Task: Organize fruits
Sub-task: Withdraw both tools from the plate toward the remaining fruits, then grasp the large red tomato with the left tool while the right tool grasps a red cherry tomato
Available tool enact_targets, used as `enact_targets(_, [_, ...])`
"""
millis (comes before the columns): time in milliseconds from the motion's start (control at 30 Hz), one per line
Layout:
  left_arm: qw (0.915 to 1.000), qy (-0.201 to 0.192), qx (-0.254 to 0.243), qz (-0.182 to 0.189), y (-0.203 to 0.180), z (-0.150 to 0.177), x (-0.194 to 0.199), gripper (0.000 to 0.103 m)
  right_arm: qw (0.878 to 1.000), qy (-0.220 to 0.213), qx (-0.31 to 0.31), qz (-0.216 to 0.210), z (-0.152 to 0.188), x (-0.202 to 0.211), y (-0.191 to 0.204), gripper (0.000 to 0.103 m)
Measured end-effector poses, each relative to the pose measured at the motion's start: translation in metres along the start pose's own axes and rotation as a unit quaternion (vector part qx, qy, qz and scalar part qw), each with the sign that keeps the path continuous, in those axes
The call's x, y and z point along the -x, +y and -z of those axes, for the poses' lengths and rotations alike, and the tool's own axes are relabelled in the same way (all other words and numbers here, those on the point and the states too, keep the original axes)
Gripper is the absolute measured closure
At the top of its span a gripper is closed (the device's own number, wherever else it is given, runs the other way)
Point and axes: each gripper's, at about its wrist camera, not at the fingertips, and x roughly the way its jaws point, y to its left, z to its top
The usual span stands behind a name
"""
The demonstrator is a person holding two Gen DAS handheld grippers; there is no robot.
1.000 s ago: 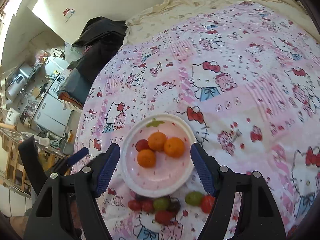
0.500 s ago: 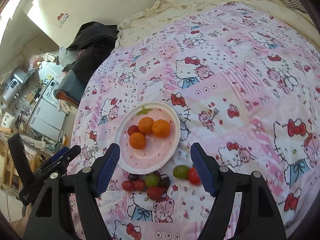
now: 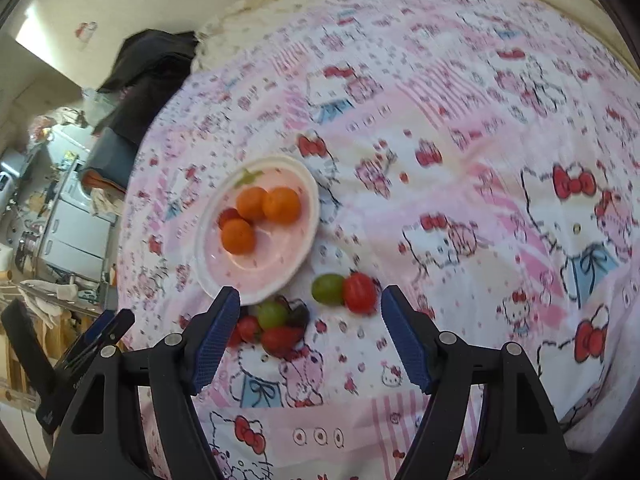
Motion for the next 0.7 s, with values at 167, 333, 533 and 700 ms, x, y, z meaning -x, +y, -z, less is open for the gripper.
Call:
enact_targets(167, [0.998, 0.053, -0.01, 0.034, -0.008, 0.015, -0.02, 0.031, 1.0, 0.007, -0.007, -0.001, -0.001, -0.006, 0.001, 0.027])
enact_targets(333, [0.9918, 0.095, -0.057, 0.063, -0.04, 0.025, -0.047, 0.035, 1.0, 0.014, -0.008, 0.0, -0.002, -0.01, 0.002, 0.027])
enact_targets(533, [0.9814, 0.107, -0.142, 0.074, -0.078, 0.035, -0.073, 0.046, 1.0, 0.018, -0.008, 0.006, -0.005, -0.013, -0.002, 0.027])
enact_targets(700, [0.9734, 0.088, -0.194, 0.084, -0.088, 0.033, -0.081, 0.053, 1.0, 0.024, -0.004, 0.007, -0.006, -0.015, -0.003, 0.027])
